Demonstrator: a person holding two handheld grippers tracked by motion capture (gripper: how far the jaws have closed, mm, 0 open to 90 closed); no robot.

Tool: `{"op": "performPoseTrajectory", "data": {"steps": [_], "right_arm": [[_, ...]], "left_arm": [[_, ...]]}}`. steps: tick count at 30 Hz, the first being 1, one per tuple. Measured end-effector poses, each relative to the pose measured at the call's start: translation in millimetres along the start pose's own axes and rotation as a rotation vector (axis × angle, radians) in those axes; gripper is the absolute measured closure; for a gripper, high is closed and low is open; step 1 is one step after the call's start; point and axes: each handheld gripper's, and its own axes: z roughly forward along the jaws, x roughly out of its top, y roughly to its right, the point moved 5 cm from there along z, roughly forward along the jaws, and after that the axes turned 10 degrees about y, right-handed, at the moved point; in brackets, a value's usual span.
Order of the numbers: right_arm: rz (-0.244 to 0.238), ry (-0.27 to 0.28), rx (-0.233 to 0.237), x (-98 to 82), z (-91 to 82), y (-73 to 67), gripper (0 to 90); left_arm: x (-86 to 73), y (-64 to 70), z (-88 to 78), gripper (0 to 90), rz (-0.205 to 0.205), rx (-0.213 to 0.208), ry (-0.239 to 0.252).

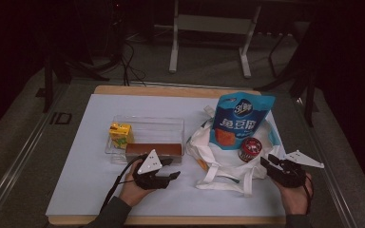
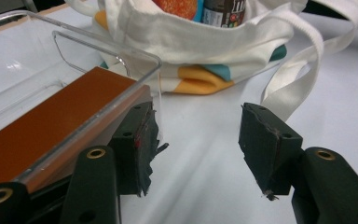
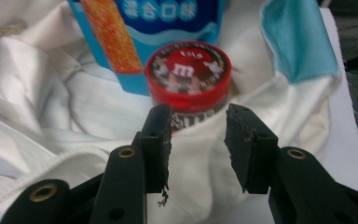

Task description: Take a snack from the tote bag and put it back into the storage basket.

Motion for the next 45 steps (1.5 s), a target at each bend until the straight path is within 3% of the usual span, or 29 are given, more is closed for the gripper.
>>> {"op": "performPoseTrajectory", "data": {"steps": [4,10,20,33,36,45], "right_arm": [[-0.007,0.011,0.047,10.8,1.9,-4.4,58.9],[-0.039,0.008,0.074,27.8,7.2,-7.1,58.4],[-0.045,0.020,0.120,55.7,19.2,-5.0,55.4],[-0.009,-0.017,0.141,68.4,48.5,11.0,49.3],[0.010,-0.010,0.164,73.6,57.8,15.5,48.0],[0.006,0.000,0.201,79.6,71.0,18.1,40.9]], "left_arm": [[-6.9,-1.9,4.7,45.5,0.002,0.005,-0.013],[-13.4,-2.7,10.0,45.6,0.017,-0.001,-0.034],[-22.1,-2.9,17.9,44.7,0.011,-0.019,-0.064],[-22.9,-1.6,18.9,44.9,0.015,-0.021,-0.070],[-23.1,-1.2,19.1,45.2,0.022,-0.020,-0.075],[-23.3,-0.4,19.7,45.1,0.033,-0.021,-0.081]]}}
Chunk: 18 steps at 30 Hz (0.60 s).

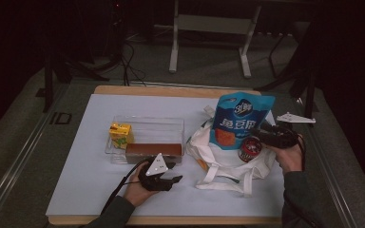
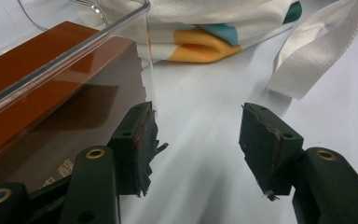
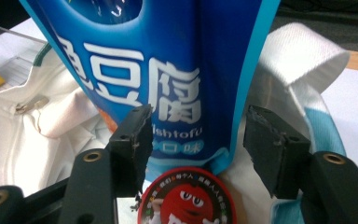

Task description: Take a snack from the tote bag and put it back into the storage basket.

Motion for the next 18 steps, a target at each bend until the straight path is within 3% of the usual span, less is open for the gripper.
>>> {"op": "performPoseTrajectory", "data": {"steps": [6,11,18], "right_arm": [[0.007,0.016,0.024,4.8,7.6,4.6,40.3],[0.036,0.030,0.085,10.5,14.0,5.2,43.7],[0.020,0.026,0.157,15.9,24.9,-0.7,46.3]], "left_arm": [[-0.1,0.1,0.1,44.9,0.002,-0.001,-0.002],[-0.1,0.3,0.2,44.8,0.003,-0.002,-0.003],[-0.2,0.6,0.8,44.4,0.004,0.000,-0.007]]}}
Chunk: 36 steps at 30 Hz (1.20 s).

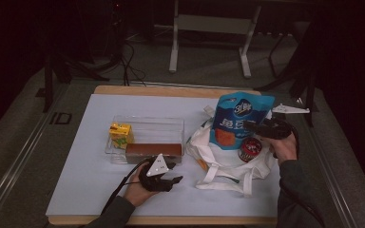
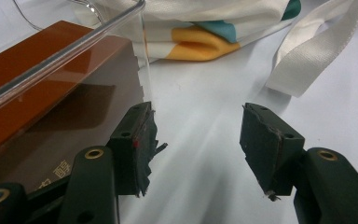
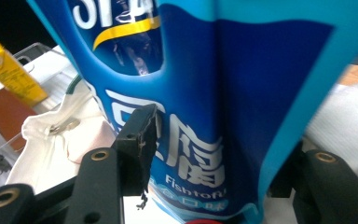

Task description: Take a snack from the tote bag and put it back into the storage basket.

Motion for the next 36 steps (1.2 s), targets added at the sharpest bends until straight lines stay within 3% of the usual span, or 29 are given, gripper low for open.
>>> {"op": "performPoseTrajectory", "data": {"steps": [4,7,13,15,19,26,36], "right_arm": [[-0.001,-0.006,0.021,3.9,2.8,1.1,46.9],[0.025,0.013,0.047,5.3,6.2,3.8,48.1],[0.002,0.021,0.094,8.0,8.9,-1.3,58.0],[-0.010,0.030,0.103,10.2,10.2,-4.4,65.2],[-0.063,0.025,0.090,14.0,13.1,-11.6,77.5],[-0.122,0.009,0.071,18.9,13.3,-17.3,85.3],[-0.117,0.057,0.072,20.8,11.9,-19.7,87.6]], "left_arm": [[0.0,-0.3,0.1,44.1,-0.004,0.000,-0.002],[-0.1,0.1,0.4,44.0,0.000,-0.001,-0.003],[-0.3,0.3,1.1,43.9,0.007,-0.001,-0.010],[-0.3,0.4,1.1,43.9,0.007,-0.001,-0.010],[-0.3,0.1,1.0,43.7,0.003,-0.003,-0.010],[-0.3,-0.2,1.0,43.6,0.001,-0.005,-0.011],[-0.3,0.1,0.9,43.0,0.001,-0.009,-0.010]]}}
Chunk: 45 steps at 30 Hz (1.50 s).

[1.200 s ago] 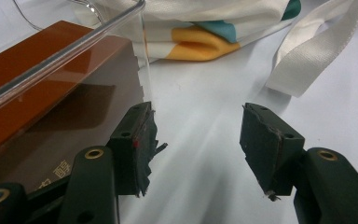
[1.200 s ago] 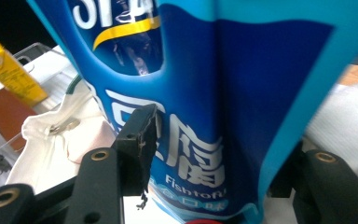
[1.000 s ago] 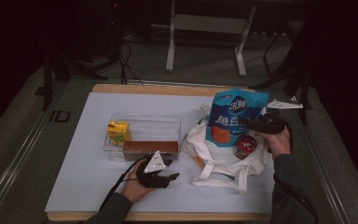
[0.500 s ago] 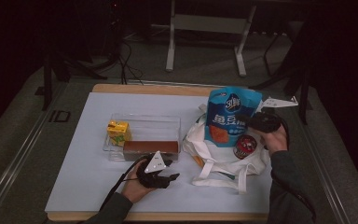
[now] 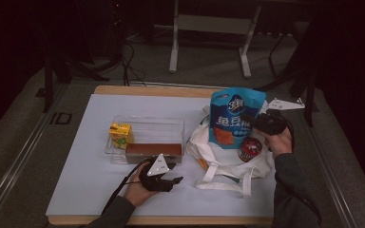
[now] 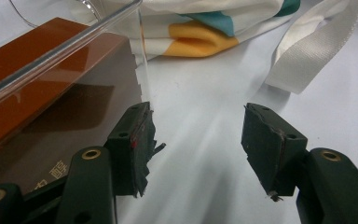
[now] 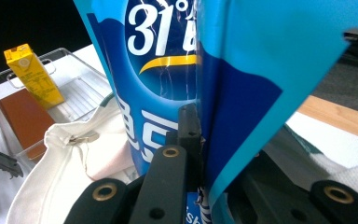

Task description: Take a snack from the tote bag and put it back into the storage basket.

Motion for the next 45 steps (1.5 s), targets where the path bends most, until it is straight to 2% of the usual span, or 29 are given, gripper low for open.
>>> {"op": "performPoseTrajectory", "data": {"steps": [9,14,28,36,45], "right_arm": [[-0.029,-0.008,0.002,12.7,2.6,-8.3,87.7],[-0.027,-0.004,0.002,21.6,2.1,-12.4,87.7],[-0.077,0.005,0.021,55.7,-5.5,-30.6,87.6],[-0.082,0.010,0.038,70.5,-11.4,-40.1,88.0],[-0.063,0.037,0.040,80.7,-17.4,-42.2,88.0]], "left_arm": [[0.0,0.0,0.0,42.7,-0.001,-0.001,0.001],[0.0,-0.1,0.0,42.5,-0.001,-0.002,0.000],[0.0,0.2,0.0,42.4,0.001,-0.002,0.001],[-0.1,0.7,0.1,42.4,0.006,-0.005,0.000],[-0.1,0.8,0.4,42.5,0.005,-0.006,-0.002]]}}
